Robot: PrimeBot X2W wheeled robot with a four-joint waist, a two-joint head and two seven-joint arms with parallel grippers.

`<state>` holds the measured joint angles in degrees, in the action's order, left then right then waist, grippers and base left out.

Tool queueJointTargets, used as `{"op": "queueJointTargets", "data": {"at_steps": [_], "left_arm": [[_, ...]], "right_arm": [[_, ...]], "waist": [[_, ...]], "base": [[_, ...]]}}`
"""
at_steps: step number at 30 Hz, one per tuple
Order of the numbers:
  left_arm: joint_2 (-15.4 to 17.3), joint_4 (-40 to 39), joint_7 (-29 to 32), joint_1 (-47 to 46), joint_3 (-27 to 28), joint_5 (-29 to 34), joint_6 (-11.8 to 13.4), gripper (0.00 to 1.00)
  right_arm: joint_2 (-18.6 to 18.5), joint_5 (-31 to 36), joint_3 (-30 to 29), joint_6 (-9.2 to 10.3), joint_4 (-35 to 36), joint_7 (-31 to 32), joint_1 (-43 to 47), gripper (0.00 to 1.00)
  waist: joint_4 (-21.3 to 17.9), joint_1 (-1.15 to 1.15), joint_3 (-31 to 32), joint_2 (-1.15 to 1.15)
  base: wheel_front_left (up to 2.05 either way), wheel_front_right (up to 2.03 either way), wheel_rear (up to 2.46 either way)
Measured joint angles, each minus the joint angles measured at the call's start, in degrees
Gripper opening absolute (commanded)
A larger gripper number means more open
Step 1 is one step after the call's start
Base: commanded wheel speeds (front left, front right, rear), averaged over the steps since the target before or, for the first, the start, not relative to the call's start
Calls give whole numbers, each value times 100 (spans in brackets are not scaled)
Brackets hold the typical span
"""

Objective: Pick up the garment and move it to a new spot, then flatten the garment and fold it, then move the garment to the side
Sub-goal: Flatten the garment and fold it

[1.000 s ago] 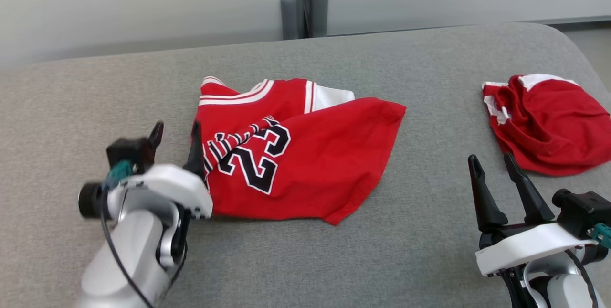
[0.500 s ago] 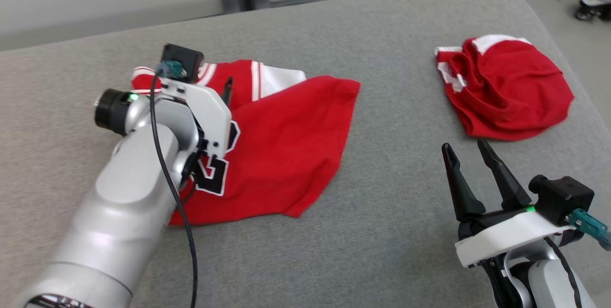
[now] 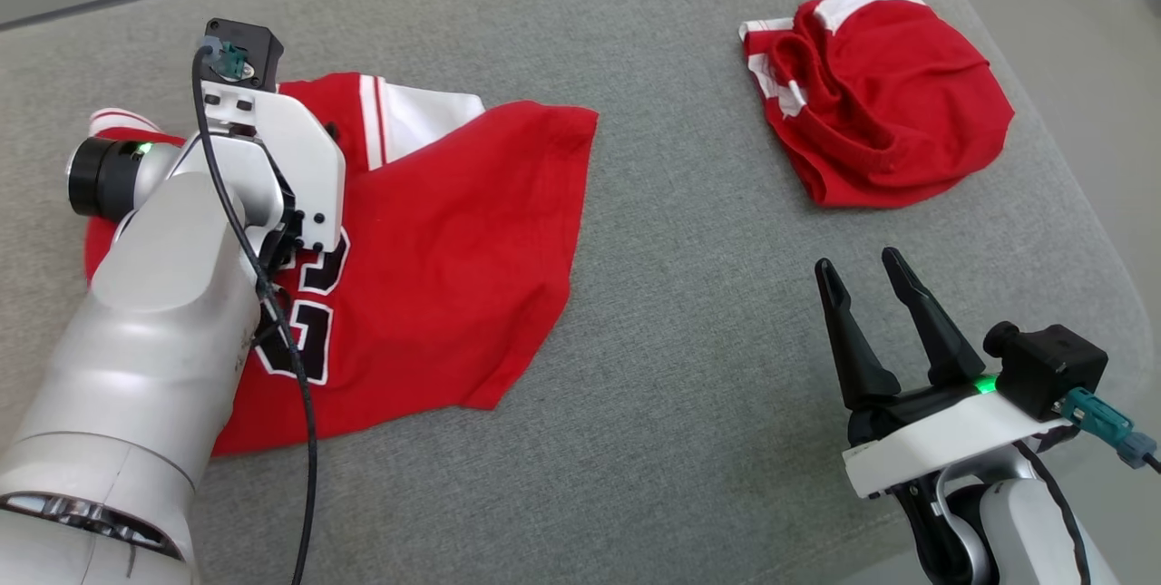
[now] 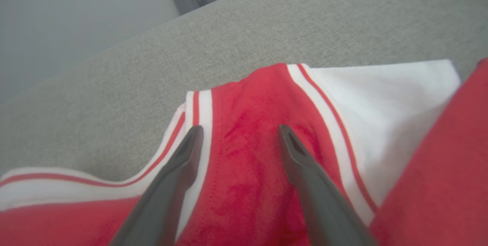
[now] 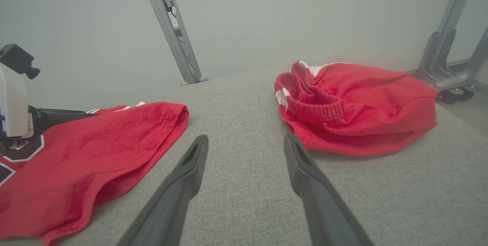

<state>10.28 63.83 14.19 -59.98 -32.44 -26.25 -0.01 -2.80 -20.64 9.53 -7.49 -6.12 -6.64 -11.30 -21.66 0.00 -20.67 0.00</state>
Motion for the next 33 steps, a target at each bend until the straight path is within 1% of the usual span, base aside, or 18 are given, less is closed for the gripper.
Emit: {"op": "queueJointTargets", "data": {"at_steps": [5,6,7,8,9,10,15,18,22,25,28,33], "left_arm": [[-2,323,127,-126,-58,-9,-37,100],[-5,367,138,-153,-82,-7,-53,71],[-11,402,123,-168,-94,-3,-62,56],[-19,431,87,-172,-110,-1,-70,56],[-32,456,34,-176,-127,1,-70,13],[-44,479,-5,-182,-141,3,-70,0],[-71,549,-339,-193,-232,102,-42,0],[-38,554,-711,-266,-189,94,81,0],[-23,517,-1174,-418,1,-66,176,0],[38,531,-1399,-513,215,-259,232,0],[230,613,-1488,-541,379,-407,300,0],[659,756,-1607,-540,693,-667,467,0]], "right_arm": [[1,-22,60,0,-44,-73,-74,100],[1,-30,68,0,-55,-97,-91,100],[1,-31,77,0,-65,-104,-105,100],[0,-41,88,0,-71,-116,-110,100],[1,-56,102,0,-85,-131,-111,100],[1,-59,112,0,-100,-146,-112,100],[1,-75,124,0,-170,-192,-151,100],[1,-86,113,0,-198,-218,-171,100],[2,-82,69,0,-232,-224,-175,100],[2,-67,40,0,-240,-227,-177,100],[1,-53,41,0,-236,-219,-181,100],[1,-54,88,0,-225,-194,-222,100]], "waist": [[-118,0,-120,0],[-131,0,-134,0],[-140,0,-146,0],[-144,0,-154,0],[-143,0,-159,0],[-139,0,-161,0],[-60,0,-143,0],[22,0,-114,0],[176,0,-63,0],[316,0,-8,0],[461,0,49,0],[660,0,90,0]], "base": [[0,0,0],[0,0,0],[0,0,0],[0,0,0],[0,0,0],[0,0,0],[0,0,0],[0,0,0],[0,0,0],[0,0,0],[0,0,0],[0,0,0]]}}
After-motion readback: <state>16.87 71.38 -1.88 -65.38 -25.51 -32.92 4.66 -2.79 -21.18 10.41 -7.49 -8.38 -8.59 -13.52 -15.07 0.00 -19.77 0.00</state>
